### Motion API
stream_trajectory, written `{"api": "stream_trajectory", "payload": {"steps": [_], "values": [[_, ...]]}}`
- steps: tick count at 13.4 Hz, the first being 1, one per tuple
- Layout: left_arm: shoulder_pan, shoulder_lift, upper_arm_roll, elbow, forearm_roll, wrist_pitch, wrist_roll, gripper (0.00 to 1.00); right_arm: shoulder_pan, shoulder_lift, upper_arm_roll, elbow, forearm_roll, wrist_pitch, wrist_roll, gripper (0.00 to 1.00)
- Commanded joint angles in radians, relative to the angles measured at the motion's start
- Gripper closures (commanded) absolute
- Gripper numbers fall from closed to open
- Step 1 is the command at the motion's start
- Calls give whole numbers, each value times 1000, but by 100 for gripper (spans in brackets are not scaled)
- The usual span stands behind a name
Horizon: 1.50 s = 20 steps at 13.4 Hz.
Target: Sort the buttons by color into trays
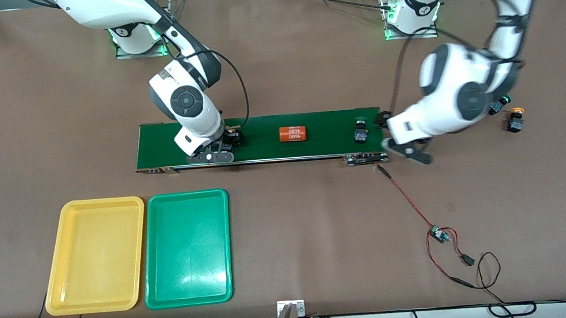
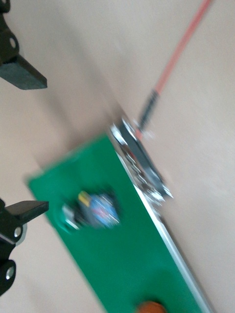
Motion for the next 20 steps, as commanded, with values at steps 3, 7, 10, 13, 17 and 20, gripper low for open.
{"api": "stream_trajectory", "payload": {"steps": [3,7,10,13,17,20], "values": [[185,-43,-7,-68,85,-117,449,0,9,18,-11,34,-24,-15,11,40],[197,-115,-10,-183,217,-84,634,0,5,9,-27,92,-23,-85,3,79],[246,-140,-12,-286,282,68,747,0,0,-2,-54,234,-14,-276,-20,82],[312,-129,-12,-316,282,143,896,0,-72,-65,-75,292,-4,-377,-128,82],[403,-97,-13,-413,282,312,1042,0,-243,-146,-75,292,-6,-472,-342,82],[432,-94,-13,-494,283,445,1056,0,-329,-187,-75,292,-20,-509,-484,82]]}}
